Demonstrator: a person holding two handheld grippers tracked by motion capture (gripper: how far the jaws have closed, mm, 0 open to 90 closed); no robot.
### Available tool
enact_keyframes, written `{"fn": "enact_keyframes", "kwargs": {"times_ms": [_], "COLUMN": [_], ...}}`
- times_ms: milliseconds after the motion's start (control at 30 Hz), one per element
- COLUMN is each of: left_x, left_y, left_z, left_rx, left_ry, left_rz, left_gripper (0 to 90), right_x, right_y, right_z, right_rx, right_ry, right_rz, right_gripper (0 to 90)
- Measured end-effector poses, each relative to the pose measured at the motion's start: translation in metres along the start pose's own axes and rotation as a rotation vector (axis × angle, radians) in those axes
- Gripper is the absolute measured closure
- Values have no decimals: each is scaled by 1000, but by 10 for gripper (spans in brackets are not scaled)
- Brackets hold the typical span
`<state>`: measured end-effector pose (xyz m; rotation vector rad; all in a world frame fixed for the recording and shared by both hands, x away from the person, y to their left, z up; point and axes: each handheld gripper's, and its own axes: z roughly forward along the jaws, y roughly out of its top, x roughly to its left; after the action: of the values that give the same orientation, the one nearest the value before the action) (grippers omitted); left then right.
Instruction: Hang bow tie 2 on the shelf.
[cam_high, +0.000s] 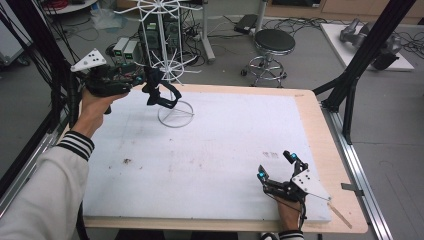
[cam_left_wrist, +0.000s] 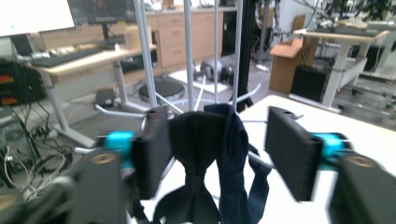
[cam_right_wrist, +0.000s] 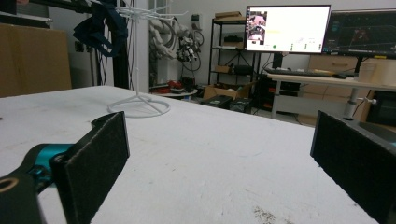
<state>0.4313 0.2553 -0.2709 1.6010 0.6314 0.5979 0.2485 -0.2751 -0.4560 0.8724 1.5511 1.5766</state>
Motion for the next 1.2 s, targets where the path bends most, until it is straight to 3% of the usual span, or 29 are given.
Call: {"fn": "enact_keyframes", "kwargs": {"times_ms": [100,167,267,533,733,933,1200], "left_x": [-3,-4,-7,-18,-33,-44,-67], "left_y": [-1,-3,-9,-36,-66,-103,-144], "left_z": [-5,-11,-22,-54,-76,-93,-108], "left_rx": [6,2,-3,-29,-76,-119,-128], "left_ry": [37,40,51,66,122,149,200], "left_rz": [27,34,32,37,68,21,18], "left_gripper": [215,132,111,107,107,107,107], "right_x": [0,-1,0,0,0,2,3], "right_y": [0,0,0,0,0,0,1], "right_z": [0,0,0,1,1,2,2], "right_rx": [3,-4,1,3,-1,13,19], "right_ry": [-5,-7,-6,-7,-9,-3,-12], "right_rz": [4,3,3,-7,-17,-29,-36], "right_gripper": [37,37,38,37,37,37,37]}}
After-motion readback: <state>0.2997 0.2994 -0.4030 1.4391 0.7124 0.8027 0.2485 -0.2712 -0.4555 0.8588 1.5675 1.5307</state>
